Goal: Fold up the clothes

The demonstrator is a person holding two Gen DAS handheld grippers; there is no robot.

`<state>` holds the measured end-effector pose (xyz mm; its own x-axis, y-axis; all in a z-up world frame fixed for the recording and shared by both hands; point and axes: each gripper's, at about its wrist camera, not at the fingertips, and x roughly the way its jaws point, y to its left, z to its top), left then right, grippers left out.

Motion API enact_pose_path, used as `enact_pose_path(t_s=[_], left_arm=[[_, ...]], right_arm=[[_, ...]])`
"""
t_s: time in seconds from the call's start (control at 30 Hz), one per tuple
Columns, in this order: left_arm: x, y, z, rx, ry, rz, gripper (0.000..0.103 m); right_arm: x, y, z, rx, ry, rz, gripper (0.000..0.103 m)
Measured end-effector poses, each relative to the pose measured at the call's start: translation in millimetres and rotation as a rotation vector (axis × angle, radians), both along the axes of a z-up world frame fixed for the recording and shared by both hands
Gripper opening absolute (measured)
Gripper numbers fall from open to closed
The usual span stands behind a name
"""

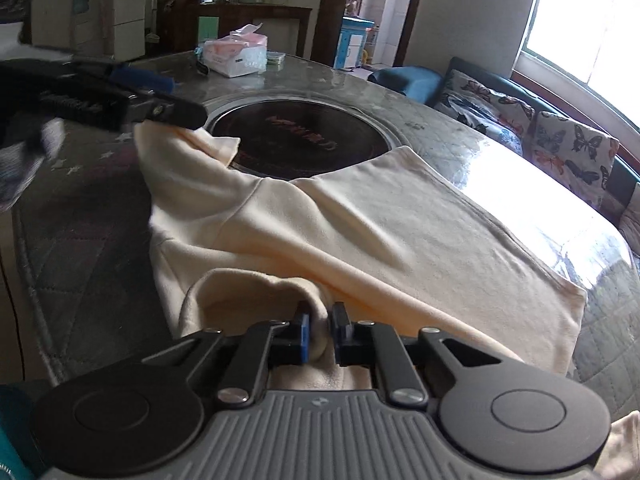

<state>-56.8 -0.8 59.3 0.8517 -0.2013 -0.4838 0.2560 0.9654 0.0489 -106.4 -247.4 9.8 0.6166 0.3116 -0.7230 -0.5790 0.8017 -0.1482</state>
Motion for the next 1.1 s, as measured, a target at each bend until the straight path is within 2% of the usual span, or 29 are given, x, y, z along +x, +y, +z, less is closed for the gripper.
enact_pose_path(t_s=[0.03, 0.13, 0.33, 0.47, 0.6, 0.7, 0.73, 0.83, 0.87, 1.1], left_arm=[[2, 1, -1, 0.013, -0.003, 0.000, 0.094], [9, 4, -5, 0.038, 0.007, 0.017, 0.095], [15, 14, -17, 0.022, 0.042, 0.058, 0.095], [12, 13, -23, 0.061, 0.038, 0.051, 0.093], [10, 14, -26, 0.094, 0.034, 0.053, 0.093], [8, 15, -27, 0.113, 0.030, 0.057, 0.093], [8, 15, -26, 0.115, 0.029, 0.052, 0.094], [12, 11, -25, 0.148, 0.016, 0.064, 0.094], [15, 11, -25, 0.150, 0.021, 0.073, 0.094], [22, 27, -37, 0.186, 0.070, 0.125, 0.094]], right_arm=[[-2, -1, 2, 0.001, 0.000, 0.009, 0.008], [-11, -4, 10, 0.003, 0.013, 0.050, 0.007], [-41, -3, 17, -0.055, 0.055, 0.180, 0.007], [-53, -2, 9, -0.101, 0.096, 0.232, 0.007], [-56, -7, 14, -0.083, 0.100, 0.244, 0.018], [-52, -15, 27, -0.032, 0.101, 0.231, 0.033], [-50, -17, 31, -0.016, 0.098, 0.226, 0.041], [-45, -23, 40, 0.024, 0.076, 0.197, 0.049], [-43, -25, 43, 0.034, 0.068, 0.186, 0.057], [-30, -23, 27, 0.046, 0.088, 0.137, 0.062]])
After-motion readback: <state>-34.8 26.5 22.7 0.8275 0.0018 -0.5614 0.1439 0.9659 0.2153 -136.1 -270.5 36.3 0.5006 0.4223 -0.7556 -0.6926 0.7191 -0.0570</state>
